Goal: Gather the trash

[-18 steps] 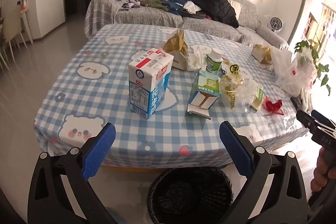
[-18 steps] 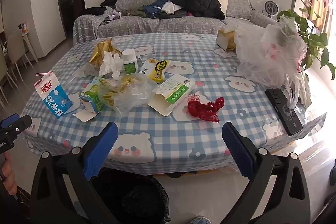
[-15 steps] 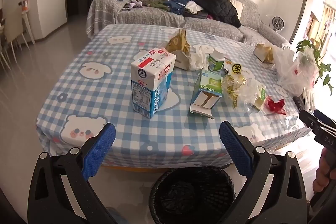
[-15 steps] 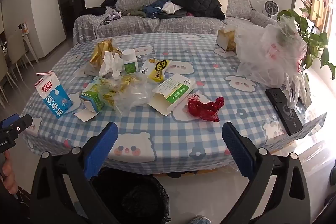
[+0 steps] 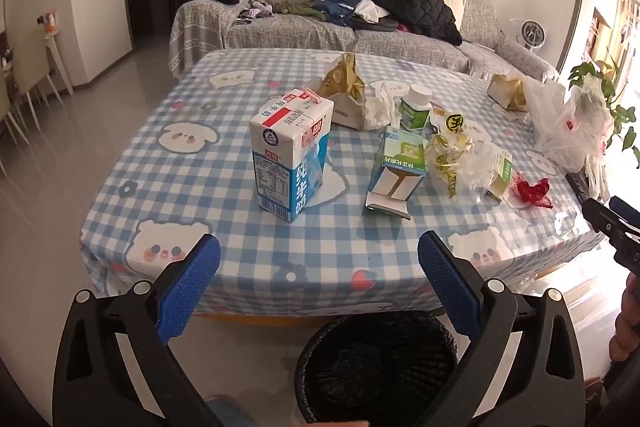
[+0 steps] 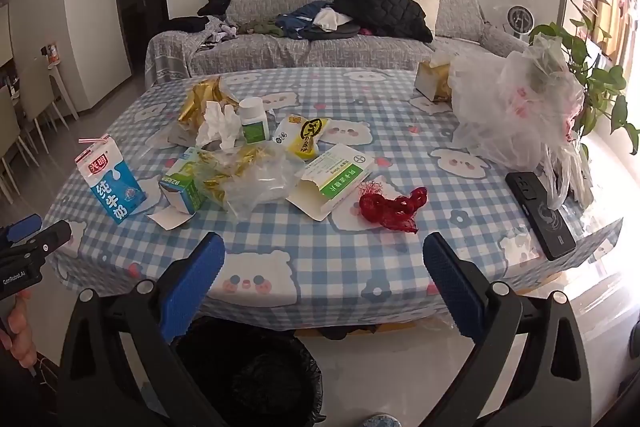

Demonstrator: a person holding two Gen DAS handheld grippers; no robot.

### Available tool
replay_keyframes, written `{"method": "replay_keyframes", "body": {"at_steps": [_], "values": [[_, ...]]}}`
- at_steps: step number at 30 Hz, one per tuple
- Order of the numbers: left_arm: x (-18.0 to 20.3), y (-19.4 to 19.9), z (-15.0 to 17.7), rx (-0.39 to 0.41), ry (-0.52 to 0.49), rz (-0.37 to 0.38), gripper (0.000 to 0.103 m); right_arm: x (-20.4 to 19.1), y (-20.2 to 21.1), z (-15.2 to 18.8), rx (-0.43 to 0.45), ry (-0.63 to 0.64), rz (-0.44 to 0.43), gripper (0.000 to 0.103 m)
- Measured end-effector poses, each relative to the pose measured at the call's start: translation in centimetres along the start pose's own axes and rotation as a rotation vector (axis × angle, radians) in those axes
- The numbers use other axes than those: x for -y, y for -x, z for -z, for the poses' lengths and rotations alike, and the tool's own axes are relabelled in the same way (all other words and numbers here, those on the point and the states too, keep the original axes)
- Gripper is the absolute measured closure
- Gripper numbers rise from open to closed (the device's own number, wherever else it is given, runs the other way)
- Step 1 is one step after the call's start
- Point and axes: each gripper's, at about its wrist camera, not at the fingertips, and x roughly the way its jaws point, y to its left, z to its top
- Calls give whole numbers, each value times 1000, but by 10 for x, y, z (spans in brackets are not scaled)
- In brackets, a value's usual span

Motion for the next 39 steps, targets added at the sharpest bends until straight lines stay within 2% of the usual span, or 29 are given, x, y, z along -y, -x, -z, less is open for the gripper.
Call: {"method": "replay_keyframes", "body": {"at_steps": [7,39], "values": [[7,-1,3,-3,-38,-8,6,0,2,1,3,-5,3,7],[10,-3,5,-15,-26,-8,6,-1,-4,2,-7,-3,0,7]]}}
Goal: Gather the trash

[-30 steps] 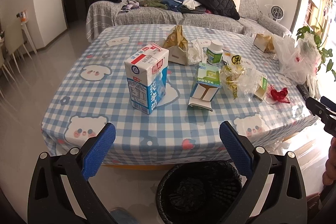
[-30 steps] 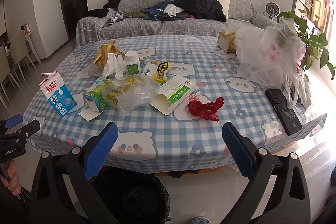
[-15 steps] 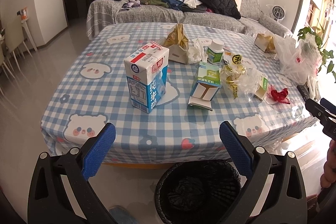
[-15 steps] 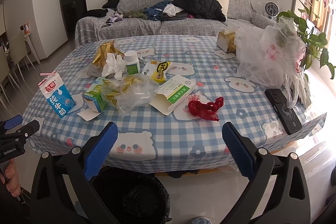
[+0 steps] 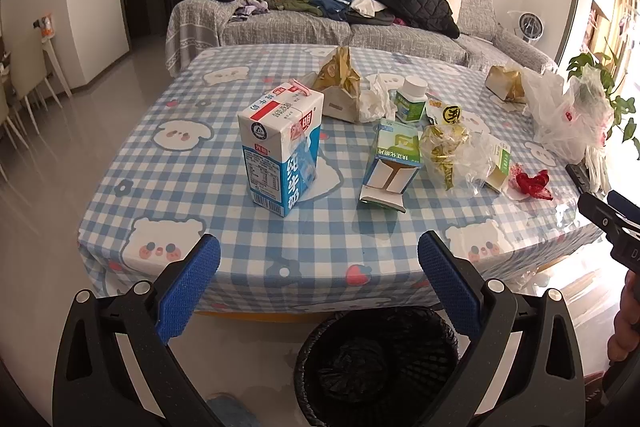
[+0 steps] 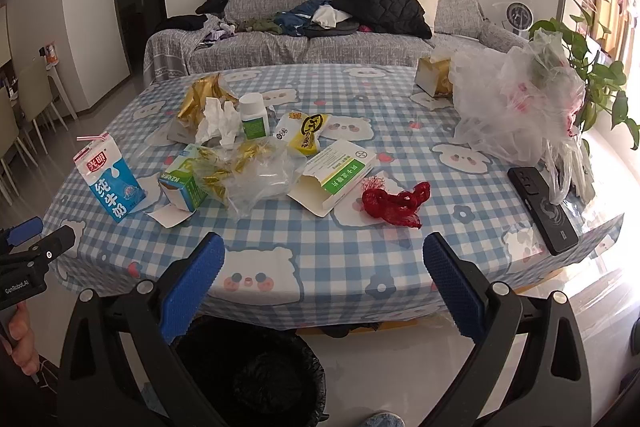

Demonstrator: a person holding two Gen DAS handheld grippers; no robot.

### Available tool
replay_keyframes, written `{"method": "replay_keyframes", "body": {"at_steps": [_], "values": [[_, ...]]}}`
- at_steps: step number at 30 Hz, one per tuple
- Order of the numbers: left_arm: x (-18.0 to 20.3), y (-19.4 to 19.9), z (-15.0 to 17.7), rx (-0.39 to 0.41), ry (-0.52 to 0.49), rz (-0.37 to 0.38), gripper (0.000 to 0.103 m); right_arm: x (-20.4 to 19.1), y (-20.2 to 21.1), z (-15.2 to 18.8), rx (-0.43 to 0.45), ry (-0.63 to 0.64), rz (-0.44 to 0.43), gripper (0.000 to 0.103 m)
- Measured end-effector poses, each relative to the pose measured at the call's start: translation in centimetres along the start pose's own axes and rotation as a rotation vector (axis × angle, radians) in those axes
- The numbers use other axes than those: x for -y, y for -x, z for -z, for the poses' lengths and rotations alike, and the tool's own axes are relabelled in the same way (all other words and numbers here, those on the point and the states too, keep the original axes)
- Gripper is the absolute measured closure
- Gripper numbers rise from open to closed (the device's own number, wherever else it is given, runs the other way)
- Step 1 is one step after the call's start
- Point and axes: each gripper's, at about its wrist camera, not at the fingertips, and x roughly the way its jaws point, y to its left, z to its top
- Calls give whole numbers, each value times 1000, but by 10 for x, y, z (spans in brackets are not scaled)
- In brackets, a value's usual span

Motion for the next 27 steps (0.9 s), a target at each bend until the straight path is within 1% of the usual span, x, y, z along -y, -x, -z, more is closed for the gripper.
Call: {"method": "replay_keyframes", "body": {"at_steps": [27], "values": [[-3,3,-3,-1,8,13,6,0,-2,0,-2,0,6,7]]}}
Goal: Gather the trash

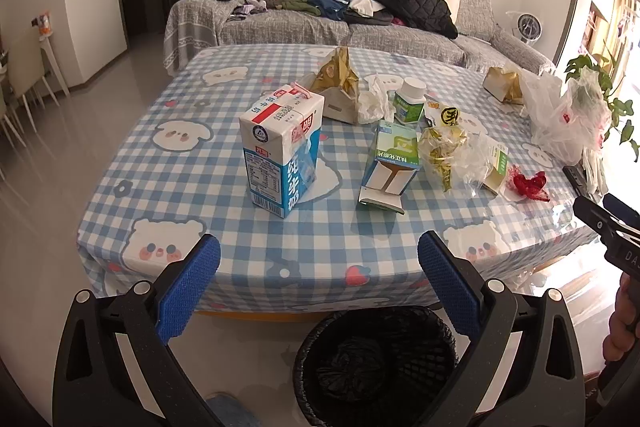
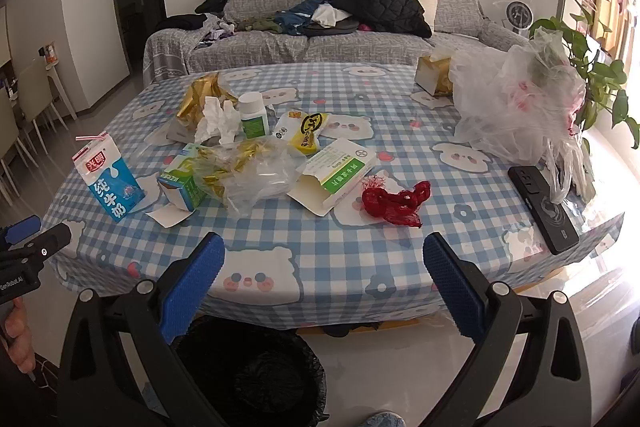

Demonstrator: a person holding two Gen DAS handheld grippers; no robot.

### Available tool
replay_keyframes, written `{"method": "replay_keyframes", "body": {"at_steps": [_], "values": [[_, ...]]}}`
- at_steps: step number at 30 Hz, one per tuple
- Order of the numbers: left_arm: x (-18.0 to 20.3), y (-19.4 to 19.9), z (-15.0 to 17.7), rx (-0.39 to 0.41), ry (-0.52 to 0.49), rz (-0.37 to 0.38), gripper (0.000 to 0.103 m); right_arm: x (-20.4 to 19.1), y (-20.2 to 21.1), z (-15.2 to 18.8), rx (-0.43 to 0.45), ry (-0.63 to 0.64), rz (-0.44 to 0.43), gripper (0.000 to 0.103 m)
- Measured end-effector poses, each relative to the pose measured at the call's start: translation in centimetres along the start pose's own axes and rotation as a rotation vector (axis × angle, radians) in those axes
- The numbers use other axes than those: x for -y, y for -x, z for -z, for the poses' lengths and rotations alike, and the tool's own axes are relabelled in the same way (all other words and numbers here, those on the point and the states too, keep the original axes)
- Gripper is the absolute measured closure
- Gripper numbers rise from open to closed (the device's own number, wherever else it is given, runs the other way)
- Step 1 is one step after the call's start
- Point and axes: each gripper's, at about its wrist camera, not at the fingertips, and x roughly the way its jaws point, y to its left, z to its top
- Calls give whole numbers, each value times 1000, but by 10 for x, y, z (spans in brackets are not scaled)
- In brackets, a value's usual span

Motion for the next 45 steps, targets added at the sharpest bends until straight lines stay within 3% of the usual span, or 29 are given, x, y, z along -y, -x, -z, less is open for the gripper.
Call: {"method": "replay_keyframes", "body": {"at_steps": [20,35,45], "values": [[-12,-10,-10,-12,3,-25,6,-8,-11,-7,-12,6,-10,7],[-41,-76,-45,-48,33,-63,6,-52,-81,-46,-59,70,-68,7],[-44,-126,-63,-86,33,-40,6,-69,-140,-70,-107,76,-89,7]]}}
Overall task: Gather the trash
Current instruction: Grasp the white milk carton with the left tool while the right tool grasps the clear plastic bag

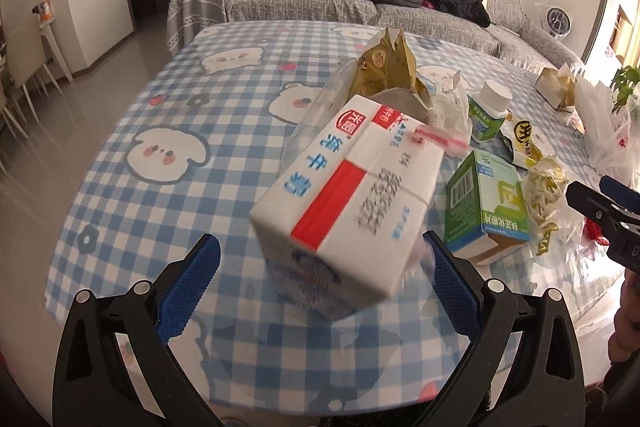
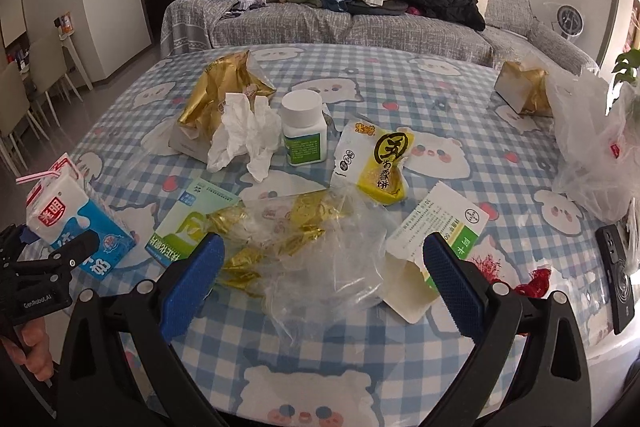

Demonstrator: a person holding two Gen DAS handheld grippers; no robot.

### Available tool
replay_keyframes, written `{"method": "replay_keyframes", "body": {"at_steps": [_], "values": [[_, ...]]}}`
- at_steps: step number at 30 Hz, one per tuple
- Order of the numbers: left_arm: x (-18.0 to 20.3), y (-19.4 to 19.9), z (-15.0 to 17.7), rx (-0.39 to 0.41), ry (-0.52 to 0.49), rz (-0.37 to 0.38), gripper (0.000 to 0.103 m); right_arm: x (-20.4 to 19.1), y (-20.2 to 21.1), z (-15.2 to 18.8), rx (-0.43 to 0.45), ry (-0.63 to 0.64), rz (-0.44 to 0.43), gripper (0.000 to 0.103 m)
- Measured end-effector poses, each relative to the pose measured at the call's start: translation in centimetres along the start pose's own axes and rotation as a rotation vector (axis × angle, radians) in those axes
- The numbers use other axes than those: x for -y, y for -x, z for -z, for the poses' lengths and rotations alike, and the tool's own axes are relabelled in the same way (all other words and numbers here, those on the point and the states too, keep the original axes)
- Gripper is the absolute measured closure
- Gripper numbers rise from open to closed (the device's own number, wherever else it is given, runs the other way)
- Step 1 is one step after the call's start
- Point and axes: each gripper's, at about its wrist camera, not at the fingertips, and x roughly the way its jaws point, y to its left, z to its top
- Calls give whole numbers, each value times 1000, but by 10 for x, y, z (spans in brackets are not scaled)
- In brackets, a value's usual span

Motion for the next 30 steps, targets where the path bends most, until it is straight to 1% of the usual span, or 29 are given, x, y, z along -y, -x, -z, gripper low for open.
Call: {"method": "replay_keyframes", "body": {"at_steps": [6,11,15,16,17,19,21,23,24,25,27,30], "values": [[6,-15,-13,-2,0,15,6,1,-18,-8,-22,-4,-31,7],[9,-23,-17,-14,7,23,8,1,-31,-12,-46,-17,-62,7],[12,-29,-18,-31,-8,24,17,0,-36,-13,-51,-20,-72,9],[13,-29,-17,-32,-8,24,19,0,-37,-13,-54,-20,-79,11],[13,-30,-17,-35,-6,32,23,0,-38,-13,-59,-22,-89,14],[14,-31,-18,-41,-2,42,27,-1,-39,-13,-60,-21,-91,17],[16,-30,-18,-44,-8,52,35,-2,-39,-13,-62,-16,-94,22],[18,-30,-17,-51,-20,59,38,-3,-40,-12,-66,-11,-87,26],[19,-31,-17,-58,-25,67,45,-3,-41,-12,-67,-8,-80,30],[19,-32,-16,-65,-25,69,48,-3,-41,-11,-70,-4,-76,32],[19,-35,-15,-85,-19,80,61,-3,-41,-10,-70,-1,-67,37],[24,-36,-14,-87,-44,70,62,-3,-41,-10,-67,5,-56,42]]}}
